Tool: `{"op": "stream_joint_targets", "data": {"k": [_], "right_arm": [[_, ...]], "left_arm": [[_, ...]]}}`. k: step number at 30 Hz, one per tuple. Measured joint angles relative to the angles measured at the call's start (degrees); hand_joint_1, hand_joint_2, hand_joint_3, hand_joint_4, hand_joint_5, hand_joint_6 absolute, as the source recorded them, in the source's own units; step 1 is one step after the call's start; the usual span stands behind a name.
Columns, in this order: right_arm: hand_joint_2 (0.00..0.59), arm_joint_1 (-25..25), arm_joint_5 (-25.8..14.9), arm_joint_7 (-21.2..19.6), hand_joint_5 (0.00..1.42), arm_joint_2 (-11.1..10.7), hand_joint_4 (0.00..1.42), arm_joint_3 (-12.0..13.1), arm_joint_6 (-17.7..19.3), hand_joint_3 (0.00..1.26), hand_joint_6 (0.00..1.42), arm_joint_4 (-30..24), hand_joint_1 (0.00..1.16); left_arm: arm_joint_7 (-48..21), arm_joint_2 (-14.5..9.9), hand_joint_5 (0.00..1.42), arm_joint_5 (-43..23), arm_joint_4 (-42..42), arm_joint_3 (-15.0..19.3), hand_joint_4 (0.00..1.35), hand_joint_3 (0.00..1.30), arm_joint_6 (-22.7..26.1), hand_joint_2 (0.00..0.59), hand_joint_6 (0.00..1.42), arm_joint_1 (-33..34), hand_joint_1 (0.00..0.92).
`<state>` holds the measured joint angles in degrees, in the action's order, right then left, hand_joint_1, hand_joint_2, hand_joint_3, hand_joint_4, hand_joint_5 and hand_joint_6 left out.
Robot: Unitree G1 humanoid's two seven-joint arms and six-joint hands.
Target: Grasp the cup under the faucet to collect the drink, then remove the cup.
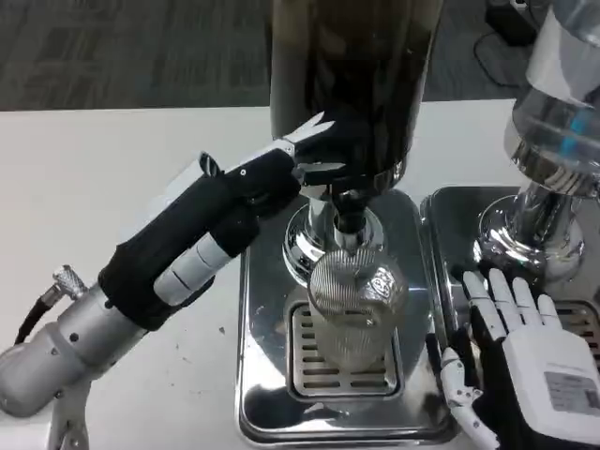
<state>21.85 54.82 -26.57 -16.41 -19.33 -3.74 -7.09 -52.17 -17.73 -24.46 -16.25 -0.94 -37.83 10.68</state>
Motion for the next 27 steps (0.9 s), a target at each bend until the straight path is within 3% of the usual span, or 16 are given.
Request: {"op": "stream_joint_targets", "data": {"k": [13,27], "right_arm": [[0.567,-0.4,-0.3,0.2,0.00,-0.2,0.00,0.0,0.1,0.07,0.00,0.7,0.00],[0.567,-0.9,-0.5,0.2,0.00,-0.1,0.00,0.0,0.1,0.07,0.00,1.0,0.00]], "left_arm": [[1.0,-0.2,0.28,1.4,2.3,-0.2,0.03,0.19,0.0,0.137,0.16,-1.1,0.000],[2.5,-2.8,0.33,4.7,4.7,-0.1,0.10,0.28,-2.0,0.151,0.20,-1.5,0.000]]}}
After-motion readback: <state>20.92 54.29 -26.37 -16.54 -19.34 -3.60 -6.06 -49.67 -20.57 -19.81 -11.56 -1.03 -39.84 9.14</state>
